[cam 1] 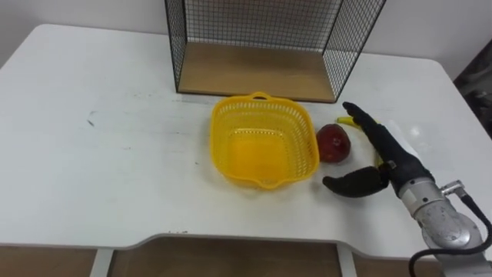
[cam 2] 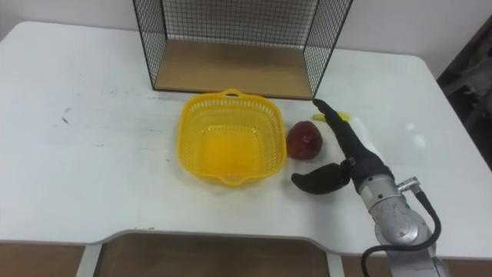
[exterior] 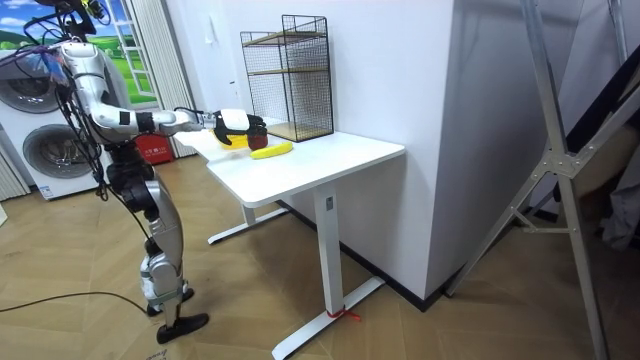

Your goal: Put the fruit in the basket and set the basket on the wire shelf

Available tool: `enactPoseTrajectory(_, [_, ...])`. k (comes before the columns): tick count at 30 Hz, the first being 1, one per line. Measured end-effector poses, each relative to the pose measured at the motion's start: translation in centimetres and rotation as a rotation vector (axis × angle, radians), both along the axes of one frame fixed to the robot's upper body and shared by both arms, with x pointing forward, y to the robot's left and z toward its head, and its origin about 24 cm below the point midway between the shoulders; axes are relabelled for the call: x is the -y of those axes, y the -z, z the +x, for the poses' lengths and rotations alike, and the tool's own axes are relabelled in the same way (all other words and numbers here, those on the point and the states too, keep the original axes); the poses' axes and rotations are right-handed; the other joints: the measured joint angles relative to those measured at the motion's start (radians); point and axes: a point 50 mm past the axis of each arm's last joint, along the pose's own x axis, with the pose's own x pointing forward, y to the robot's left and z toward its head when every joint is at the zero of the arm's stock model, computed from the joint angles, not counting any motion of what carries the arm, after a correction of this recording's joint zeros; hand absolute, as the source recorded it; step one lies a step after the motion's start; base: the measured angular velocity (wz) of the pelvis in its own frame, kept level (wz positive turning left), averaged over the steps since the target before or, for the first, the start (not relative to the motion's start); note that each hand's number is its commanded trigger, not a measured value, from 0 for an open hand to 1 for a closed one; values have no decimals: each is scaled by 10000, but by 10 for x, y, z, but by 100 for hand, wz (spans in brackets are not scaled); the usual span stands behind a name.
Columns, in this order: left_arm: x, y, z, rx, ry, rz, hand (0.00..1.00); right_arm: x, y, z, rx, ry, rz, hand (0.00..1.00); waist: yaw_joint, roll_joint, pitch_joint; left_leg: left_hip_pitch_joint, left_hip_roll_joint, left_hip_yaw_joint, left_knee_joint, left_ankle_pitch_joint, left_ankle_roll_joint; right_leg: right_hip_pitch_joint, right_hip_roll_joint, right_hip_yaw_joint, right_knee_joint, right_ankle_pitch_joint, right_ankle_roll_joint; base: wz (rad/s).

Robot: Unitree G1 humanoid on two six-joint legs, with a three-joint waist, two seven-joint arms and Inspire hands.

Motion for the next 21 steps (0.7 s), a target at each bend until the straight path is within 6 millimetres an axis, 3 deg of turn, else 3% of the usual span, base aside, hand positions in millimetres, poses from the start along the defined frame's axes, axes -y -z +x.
enactPoseTrajectory(7, [3, 1, -1, -132, 197, -202, 0, -6, -2, 6, 90, -209, 317, 0, 158, -34, -3, -3, -30, -94, 46, 28, 9, 62, -45, -121, 10, 0, 0, 5])
enactPoseTrajectory(11, [4, 1, -2, -186, 177, -289, 0, -4, 1, 13, -42, -41, 492, 0, 212, -120, 56, 133, -39, -149, 106, 27, 8, 279, -54, -218, -23, 1, 2, 8])
enactPoseTrajectory(21, [6, 3, 3, -313, 148, -497, 0, 2, 8, 23, -446, 307, 1031, 0, 402, -73, 76, 131, -134, -252, 172, 24, 7, 364, -69, -209, -9, -1, 3, 2])
